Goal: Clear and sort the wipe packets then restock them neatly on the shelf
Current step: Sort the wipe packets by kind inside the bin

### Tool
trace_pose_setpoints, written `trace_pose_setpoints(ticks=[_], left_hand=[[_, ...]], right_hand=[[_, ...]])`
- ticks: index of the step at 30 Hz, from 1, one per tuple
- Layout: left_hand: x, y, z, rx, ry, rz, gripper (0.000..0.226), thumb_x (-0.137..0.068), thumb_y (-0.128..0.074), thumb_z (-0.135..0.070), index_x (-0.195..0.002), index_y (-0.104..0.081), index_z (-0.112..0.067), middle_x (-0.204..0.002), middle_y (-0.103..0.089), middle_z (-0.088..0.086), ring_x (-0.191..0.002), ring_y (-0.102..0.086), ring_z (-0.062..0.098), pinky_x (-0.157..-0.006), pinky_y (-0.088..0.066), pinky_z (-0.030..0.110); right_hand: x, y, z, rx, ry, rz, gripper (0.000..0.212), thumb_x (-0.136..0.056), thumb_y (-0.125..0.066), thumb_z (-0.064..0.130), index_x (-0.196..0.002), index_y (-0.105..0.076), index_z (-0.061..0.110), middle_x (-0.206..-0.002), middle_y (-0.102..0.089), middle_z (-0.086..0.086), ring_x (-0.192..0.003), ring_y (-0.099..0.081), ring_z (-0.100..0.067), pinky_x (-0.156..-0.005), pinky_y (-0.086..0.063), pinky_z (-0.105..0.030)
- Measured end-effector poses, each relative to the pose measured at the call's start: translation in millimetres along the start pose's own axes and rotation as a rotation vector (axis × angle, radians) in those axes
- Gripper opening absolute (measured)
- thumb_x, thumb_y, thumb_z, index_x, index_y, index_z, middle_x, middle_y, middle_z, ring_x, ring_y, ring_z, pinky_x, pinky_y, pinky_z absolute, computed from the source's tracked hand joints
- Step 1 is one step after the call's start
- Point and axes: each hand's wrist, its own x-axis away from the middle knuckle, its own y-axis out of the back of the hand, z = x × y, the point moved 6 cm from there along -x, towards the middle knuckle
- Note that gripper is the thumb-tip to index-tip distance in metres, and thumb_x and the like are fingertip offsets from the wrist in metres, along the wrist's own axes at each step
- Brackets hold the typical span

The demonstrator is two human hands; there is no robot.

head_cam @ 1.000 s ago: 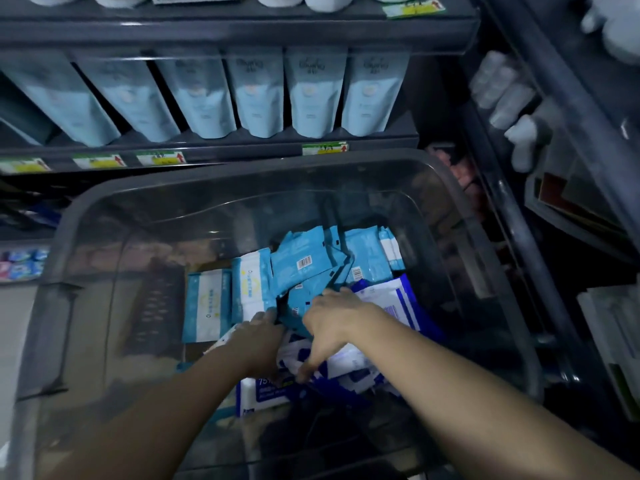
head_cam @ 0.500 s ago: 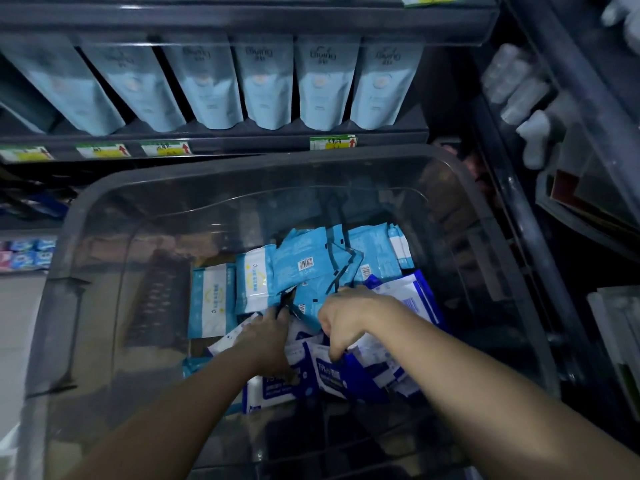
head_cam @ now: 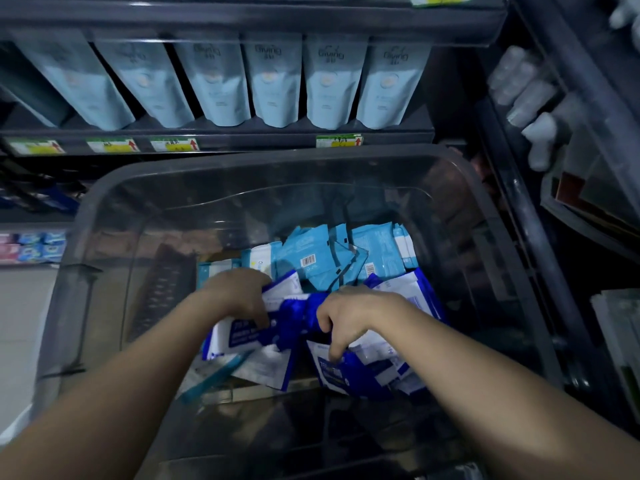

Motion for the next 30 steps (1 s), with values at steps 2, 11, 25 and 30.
trace_pose_setpoints(ticks=[2, 11, 25, 30], left_hand=[[3.3, 15.6, 11.2, -0.018, 0.027, -0.061, 0.052, -0.065, -0.077, -0.042, -0.111, -0.059, -0.027, -0.114, -0.063, 0.0, -0.1, -0.059, 0.022, -0.086, -0.05, 0.034], [16.9, 24.8, 29.8, 0.076, 0.059, -0.065, 0.055, -0.07, -0.078, -0.035, -0.12, -0.056, -0.027, -0.12, -0.061, -0.001, -0.103, -0.059, 0.02, -0.085, -0.05, 0.031], [19.5, 31.5, 36.2, 0.255, -0.143, -0.206, 0.038, -0.061, -0.085, -0.03, -0.086, -0.057, -0.026, -0.094, -0.064, -0.003, -0.085, -0.059, 0.017, -0.077, -0.049, 0.032], [23.9, 20.7, 17.9, 0.292, -0.27, -0.16, 0.041, -0.06, -0.087, -0.03, -0.089, -0.057, -0.027, -0.094, -0.064, -0.006, -0.085, -0.059, 0.015, -0.074, -0.047, 0.029]], right_hand=[[1.6, 2.1, 2.8, -0.036, 0.012, -0.043, 0.054, -0.072, -0.075, 0.048, -0.113, -0.064, 0.014, -0.11, -0.064, -0.006, -0.097, -0.062, -0.025, -0.07, -0.048, -0.032], [3.2, 12.0, 30.5, -0.328, 0.152, -0.165, 0.035, -0.081, -0.074, 0.036, -0.11, -0.063, 0.02, -0.114, -0.063, 0.003, -0.103, -0.06, -0.018, -0.088, -0.052, -0.037], [4.0, 29.5, 6.2, -0.516, -0.059, -0.36, 0.046, -0.082, -0.065, 0.055, -0.055, -0.05, 0.021, -0.058, -0.049, 0.006, -0.06, -0.051, -0.015, -0.06, -0.042, -0.027], [20.7, 54.8, 6.0, -0.194, -0.132, -0.75, 0.069, -0.058, -0.073, 0.072, -0.099, -0.051, 0.021, -0.105, -0.053, 0.006, -0.098, -0.049, -0.014, -0.075, -0.044, -0.031]])
